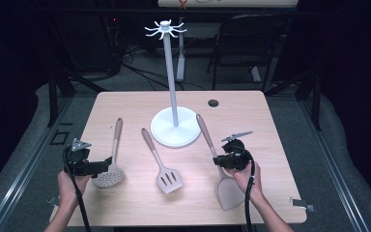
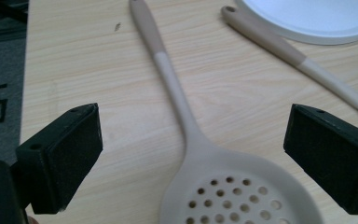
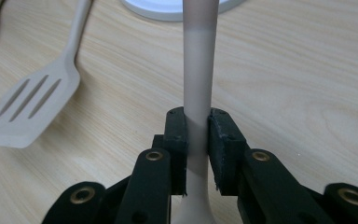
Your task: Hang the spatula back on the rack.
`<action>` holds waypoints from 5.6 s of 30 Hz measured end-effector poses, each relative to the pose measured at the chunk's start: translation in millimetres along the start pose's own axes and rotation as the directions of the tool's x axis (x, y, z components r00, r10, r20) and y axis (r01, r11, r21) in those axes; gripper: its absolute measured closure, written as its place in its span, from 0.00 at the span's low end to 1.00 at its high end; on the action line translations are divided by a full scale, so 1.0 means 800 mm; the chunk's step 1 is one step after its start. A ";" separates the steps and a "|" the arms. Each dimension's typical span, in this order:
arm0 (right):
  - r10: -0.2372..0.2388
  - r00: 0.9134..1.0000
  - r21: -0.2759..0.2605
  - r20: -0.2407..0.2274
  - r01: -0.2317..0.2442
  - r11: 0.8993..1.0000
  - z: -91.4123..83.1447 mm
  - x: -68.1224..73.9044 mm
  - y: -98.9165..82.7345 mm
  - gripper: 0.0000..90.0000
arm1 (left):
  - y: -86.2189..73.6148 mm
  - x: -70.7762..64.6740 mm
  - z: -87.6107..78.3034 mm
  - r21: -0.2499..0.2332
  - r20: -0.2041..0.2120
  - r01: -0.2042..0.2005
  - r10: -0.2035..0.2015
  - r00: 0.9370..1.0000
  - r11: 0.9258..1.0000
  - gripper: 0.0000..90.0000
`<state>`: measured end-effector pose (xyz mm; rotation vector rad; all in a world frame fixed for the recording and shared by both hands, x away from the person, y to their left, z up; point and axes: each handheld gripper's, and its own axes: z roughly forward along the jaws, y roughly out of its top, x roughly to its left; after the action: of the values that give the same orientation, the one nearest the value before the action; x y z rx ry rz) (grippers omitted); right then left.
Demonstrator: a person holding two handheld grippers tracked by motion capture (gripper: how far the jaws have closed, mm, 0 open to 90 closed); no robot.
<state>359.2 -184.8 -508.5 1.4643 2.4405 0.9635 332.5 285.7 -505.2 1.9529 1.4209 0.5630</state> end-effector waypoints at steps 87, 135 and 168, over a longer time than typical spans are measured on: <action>-0.209 0.978 -0.260 -0.001 0.202 0.944 -0.021 0.062 0.063 0.87 | 0.145 -0.212 0.045 -0.201 0.455 -0.190 0.263 0.851 0.961 0.34; -0.172 0.985 -0.274 0.004 0.167 0.947 -0.037 0.046 0.024 0.41 | 0.185 -0.237 0.047 -0.352 0.529 -0.139 0.319 0.787 0.926 0.86; -0.170 0.985 -0.162 -0.019 0.165 0.973 -0.024 0.022 0.000 0.00 | 0.252 -0.196 0.042 -0.369 0.464 -0.176 0.345 0.816 0.913 0.85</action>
<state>342.0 -178.6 -489.9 1.1799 2.3986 1.1235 439.2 88.0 -379.0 1.8602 0.6775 0.3106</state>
